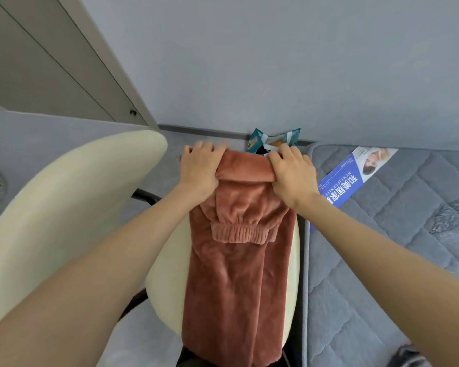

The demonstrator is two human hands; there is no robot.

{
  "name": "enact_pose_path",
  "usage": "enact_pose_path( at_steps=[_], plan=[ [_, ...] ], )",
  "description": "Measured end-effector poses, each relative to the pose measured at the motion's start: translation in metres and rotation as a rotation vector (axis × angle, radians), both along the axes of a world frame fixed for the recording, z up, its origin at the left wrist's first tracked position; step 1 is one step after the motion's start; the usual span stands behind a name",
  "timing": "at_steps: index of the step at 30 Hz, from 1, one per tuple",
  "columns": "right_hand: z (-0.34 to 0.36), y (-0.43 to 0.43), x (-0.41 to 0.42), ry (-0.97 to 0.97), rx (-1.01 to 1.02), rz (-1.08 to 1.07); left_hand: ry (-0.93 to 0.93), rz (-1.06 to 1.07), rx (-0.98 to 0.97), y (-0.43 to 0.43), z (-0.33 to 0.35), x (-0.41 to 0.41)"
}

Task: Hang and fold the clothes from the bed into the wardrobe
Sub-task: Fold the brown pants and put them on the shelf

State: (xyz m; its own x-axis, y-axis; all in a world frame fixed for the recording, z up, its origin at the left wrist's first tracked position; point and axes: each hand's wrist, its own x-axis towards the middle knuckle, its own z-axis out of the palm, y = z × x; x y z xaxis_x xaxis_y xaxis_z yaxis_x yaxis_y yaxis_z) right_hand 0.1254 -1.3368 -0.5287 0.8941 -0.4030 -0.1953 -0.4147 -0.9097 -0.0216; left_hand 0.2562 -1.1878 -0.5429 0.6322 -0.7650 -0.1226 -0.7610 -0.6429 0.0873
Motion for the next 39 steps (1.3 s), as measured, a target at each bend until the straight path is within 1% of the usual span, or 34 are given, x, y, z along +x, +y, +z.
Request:
enact_pose_path(
  at_steps=[3,6,8,11,13,15,18,22,26,28,29,30,32,33,34,35,36,39],
  plan=[
    [0.016,-0.003,0.008,-0.082,-0.064,-0.02,-0.081,-0.005,-0.07,-0.004,0.018,0.005],
    [0.018,0.005,-0.001,-0.164,-0.115,-0.03,-0.199,-0.036,-0.177,0.007,0.023,-0.009],
    [0.012,0.017,-0.018,-0.182,-0.142,-0.011,-0.258,-0.066,-0.254,0.022,0.016,-0.028],
    [-0.002,0.042,-0.054,-0.192,-0.156,0.075,-0.338,-0.135,-0.326,0.056,-0.005,-0.061],
    [-0.012,0.063,-0.081,-0.22,-0.176,0.138,-0.386,-0.169,-0.346,0.082,-0.018,-0.082],
    [-0.022,0.083,-0.105,-0.23,-0.168,0.177,-0.396,-0.188,-0.325,0.108,-0.029,-0.102],
    [-0.036,0.108,-0.137,-0.186,-0.133,0.217,-0.307,-0.204,-0.233,0.139,-0.041,-0.129],
    [-0.052,0.131,-0.162,-0.092,-0.062,0.26,-0.083,-0.164,-0.057,0.165,-0.054,-0.159],
    [-0.065,0.141,-0.175,0.222,0.133,0.284,0.087,-0.189,0.038,0.18,-0.062,-0.175],
    [-0.066,0.141,-0.178,0.307,0.247,0.265,0.124,-0.218,-0.01,0.183,-0.059,-0.181],
    [-0.063,0.142,-0.177,0.283,0.31,0.233,0.118,-0.228,-0.082,0.182,-0.057,-0.184],
    [-0.058,0.143,-0.177,0.205,0.361,0.185,0.105,-0.232,-0.167,0.18,-0.054,-0.186],
    [-0.052,0.144,-0.173,-0.106,0.364,0.099,0.08,-0.201,-0.293,0.17,-0.047,-0.187],
    [-0.05,0.144,-0.168,-0.264,0.331,0.054,0.076,-0.156,-0.312,0.162,-0.044,-0.185],
    [-0.05,0.144,-0.161,-0.363,0.301,-0.006,0.081,-0.098,-0.308,0.153,-0.042,-0.181],
    [-0.05,0.144,-0.153,-0.39,0.291,-0.062,0.092,-0.035,-0.29,0.144,-0.042,-0.175],
    [-0.051,0.143,-0.144,-0.363,0.291,-0.106,0.109,0.021,-0.255,0.135,-0.043,-0.169],
    [-0.072,0.144,-0.127,-0.107,0.274,-0.131,0.168,0.108,-0.057,0.117,-0.062,-0.158]
  ],
)
